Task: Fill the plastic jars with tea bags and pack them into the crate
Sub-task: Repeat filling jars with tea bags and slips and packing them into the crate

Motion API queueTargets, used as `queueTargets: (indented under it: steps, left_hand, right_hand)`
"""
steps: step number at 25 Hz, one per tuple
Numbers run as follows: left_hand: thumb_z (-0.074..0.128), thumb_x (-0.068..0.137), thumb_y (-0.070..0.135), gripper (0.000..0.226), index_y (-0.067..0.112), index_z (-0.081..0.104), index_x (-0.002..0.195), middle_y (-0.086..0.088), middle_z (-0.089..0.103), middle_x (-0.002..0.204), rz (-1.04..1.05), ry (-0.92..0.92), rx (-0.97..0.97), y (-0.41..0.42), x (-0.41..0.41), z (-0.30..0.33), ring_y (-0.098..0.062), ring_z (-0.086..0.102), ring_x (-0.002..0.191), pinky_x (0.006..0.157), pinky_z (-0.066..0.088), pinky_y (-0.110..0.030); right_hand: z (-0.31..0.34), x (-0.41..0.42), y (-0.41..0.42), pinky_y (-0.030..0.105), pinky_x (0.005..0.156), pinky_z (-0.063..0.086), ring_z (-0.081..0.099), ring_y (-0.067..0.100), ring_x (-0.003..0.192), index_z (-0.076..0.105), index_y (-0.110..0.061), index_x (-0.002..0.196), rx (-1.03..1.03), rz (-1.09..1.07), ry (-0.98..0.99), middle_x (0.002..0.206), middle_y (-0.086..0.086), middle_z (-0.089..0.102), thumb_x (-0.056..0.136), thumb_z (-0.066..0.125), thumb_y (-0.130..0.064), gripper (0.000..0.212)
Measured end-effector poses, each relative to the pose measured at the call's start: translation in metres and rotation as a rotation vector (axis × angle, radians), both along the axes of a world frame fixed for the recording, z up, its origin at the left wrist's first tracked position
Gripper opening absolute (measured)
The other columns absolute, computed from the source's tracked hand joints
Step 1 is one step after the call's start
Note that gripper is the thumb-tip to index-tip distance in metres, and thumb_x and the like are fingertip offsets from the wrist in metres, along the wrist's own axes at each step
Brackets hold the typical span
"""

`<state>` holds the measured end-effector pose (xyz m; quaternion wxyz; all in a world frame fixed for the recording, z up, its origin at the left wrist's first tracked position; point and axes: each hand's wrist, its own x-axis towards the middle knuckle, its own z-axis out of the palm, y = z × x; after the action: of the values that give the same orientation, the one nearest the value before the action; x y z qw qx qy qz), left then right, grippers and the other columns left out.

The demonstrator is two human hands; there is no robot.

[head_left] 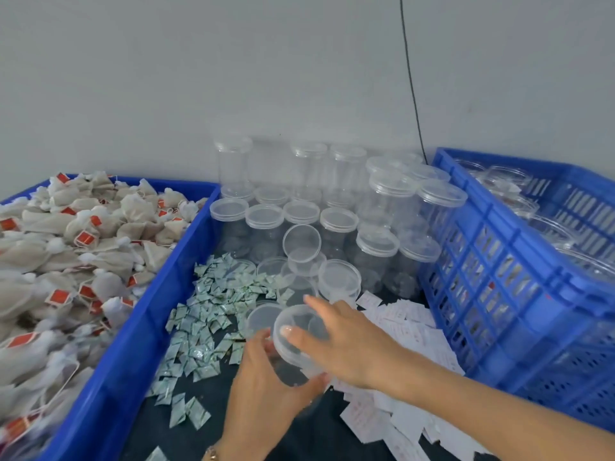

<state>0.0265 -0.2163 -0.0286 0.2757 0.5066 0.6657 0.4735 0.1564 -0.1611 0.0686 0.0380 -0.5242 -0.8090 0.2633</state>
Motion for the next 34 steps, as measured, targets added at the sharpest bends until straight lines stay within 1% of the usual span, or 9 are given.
queueTargets:
  steps: [7, 14, 17, 19, 22, 25, 28, 31, 34]
  left_hand:
    - [0.077, 0.041, 0.055, 0.071, 0.044, 0.043, 0.103, 0.022, 0.063, 0.092, -0.034, -0.018, 0.025, -0.002, -0.001, -0.024, 0.011, 0.06, 0.084, 0.06, 0.043, -0.006]
    - [0.081, 0.044, 0.056, 0.073, 0.039, 0.05, 0.109, 0.024, 0.066, 0.095, -0.137, 0.014, 0.065, 0.001, -0.016, -0.033, 0.007, 0.063, 0.088, 0.069, 0.046, -0.011]
    - [0.078, 0.046, 0.059, 0.077, 0.051, 0.038, 0.111, 0.033, 0.055, 0.106, -0.145, 0.02, 0.067, 0.001, -0.014, -0.032, 0.008, 0.059, 0.093, 0.073, 0.051, -0.021]
    - [0.078, 0.044, 0.06, 0.072, 0.048, 0.04, 0.104, 0.029, 0.056, 0.103, -0.139, 0.016, 0.065, 0.001, -0.013, -0.034, 0.005, 0.059, 0.09, 0.072, 0.054, -0.031]
    - [0.077, 0.039, 0.061, 0.073, 0.05, 0.041, 0.102, 0.023, 0.061, 0.097, -0.113, 0.013, 0.053, 0.002, -0.013, -0.035, 0.004, 0.06, 0.086, 0.07, 0.053, -0.031]
    - [0.077, 0.037, 0.061, 0.078, 0.047, 0.045, 0.107, 0.019, 0.066, 0.097, -0.107, -0.024, 0.036, 0.003, -0.014, -0.037, 0.003, 0.063, 0.089, 0.071, 0.052, -0.021]
    - [0.075, 0.04, 0.061, 0.077, 0.045, 0.042, 0.107, 0.026, 0.061, 0.103, -0.137, 0.023, 0.041, 0.003, -0.013, -0.036, 0.009, 0.06, 0.088, 0.066, 0.049, -0.015]
    - [0.073, 0.04, 0.067, 0.076, 0.043, 0.041, 0.104, 0.021, 0.059, 0.098, -0.119, 0.025, 0.046, 0.003, -0.012, -0.037, 0.006, 0.057, 0.088, 0.069, 0.051, -0.026]
    - [0.072, 0.038, 0.067, 0.073, 0.045, 0.042, 0.101, 0.024, 0.06, 0.093, -0.102, 0.011, 0.058, 0.003, -0.012, -0.038, 0.009, 0.057, 0.086, 0.065, 0.046, -0.014]
  right_hand:
    - [-0.007, -0.032, -0.012, 0.034, 0.065, 0.03, 0.051, 0.029, 0.093, 0.041, -0.016, 0.129, 0.458, 0.231, -0.354, 0.105, 0.009, 0.05, 0.071, 0.049, -0.077, 0.085]
    - [0.025, -0.021, 0.015, 0.045, 0.106, 0.029, 0.014, 0.018, 0.132, 0.032, -0.053, 0.131, -0.031, 0.681, -0.353, 0.143, -0.008, 0.022, 0.07, 0.075, -0.029, 0.079]
    - [0.03, -0.039, 0.01, 0.05, 0.104, 0.029, 0.015, 0.024, 0.141, 0.027, -0.049, 0.139, 0.07, 0.611, -0.373, 0.153, -0.003, 0.02, 0.077, 0.06, -0.06, 0.071]
    - [0.023, -0.051, -0.004, 0.039, 0.075, 0.041, 0.051, 0.032, 0.113, 0.042, -0.029, 0.132, 0.324, 0.506, -0.589, 0.12, 0.01, 0.053, 0.079, 0.043, -0.074, 0.07]
    - [0.023, -0.058, -0.012, 0.031, 0.058, 0.031, 0.051, 0.024, 0.081, 0.051, -0.02, 0.109, 0.424, 0.541, -0.625, 0.076, 0.0, 0.041, 0.082, 0.055, -0.048, 0.038]
    - [0.038, -0.05, -0.002, 0.038, 0.071, 0.038, 0.039, 0.026, 0.102, 0.04, -0.033, 0.126, 0.136, 0.715, -0.642, 0.106, -0.002, 0.036, 0.072, 0.073, -0.023, 0.065]
    - [0.034, -0.043, -0.006, 0.048, 0.088, 0.042, 0.026, 0.036, 0.134, 0.022, -0.037, 0.141, 0.033, 0.576, -0.601, 0.144, 0.002, 0.025, 0.073, 0.07, -0.054, 0.085]
    - [0.016, -0.045, -0.015, 0.033, 0.065, 0.038, 0.055, 0.03, 0.101, 0.043, -0.017, 0.121, 0.375, 0.412, -0.57, 0.099, 0.007, 0.053, 0.082, 0.049, -0.066, 0.063]
    - [0.024, -0.044, -0.013, 0.029, 0.053, 0.03, 0.047, 0.024, 0.078, 0.045, -0.023, 0.113, 0.373, 0.51, -0.491, 0.074, -0.002, 0.034, 0.08, 0.057, -0.047, 0.043]
